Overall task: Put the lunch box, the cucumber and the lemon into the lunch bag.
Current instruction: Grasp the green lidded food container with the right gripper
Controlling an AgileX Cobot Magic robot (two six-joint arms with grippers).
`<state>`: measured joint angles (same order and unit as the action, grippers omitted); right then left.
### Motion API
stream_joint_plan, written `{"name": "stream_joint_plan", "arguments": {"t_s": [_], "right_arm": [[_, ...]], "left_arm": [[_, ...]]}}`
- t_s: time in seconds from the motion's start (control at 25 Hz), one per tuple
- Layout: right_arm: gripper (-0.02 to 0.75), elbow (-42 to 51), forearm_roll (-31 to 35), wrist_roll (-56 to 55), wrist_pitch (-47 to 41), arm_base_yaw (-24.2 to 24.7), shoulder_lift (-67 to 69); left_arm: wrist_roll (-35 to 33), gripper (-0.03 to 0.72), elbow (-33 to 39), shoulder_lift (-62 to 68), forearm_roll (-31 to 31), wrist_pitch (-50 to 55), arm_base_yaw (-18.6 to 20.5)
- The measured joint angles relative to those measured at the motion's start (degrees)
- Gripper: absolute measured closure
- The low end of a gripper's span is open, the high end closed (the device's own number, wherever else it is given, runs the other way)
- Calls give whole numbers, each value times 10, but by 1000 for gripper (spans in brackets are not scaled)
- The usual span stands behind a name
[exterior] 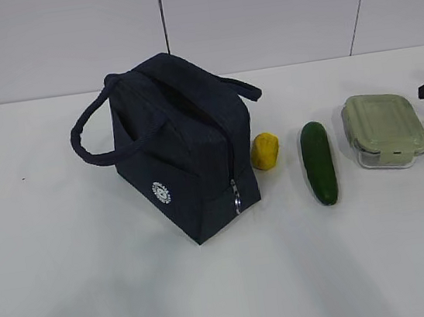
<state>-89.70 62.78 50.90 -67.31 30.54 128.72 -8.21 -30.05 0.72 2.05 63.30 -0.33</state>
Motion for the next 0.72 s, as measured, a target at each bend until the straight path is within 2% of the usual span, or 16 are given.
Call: {"name": "stream_joint_plan", "arguments": {"t_s": [0.72], "right_arm": [[123, -32, -22, -6, -1, -25, 39]], "left_arm": [[0, 453, 0, 0, 1, 0, 0]]}}
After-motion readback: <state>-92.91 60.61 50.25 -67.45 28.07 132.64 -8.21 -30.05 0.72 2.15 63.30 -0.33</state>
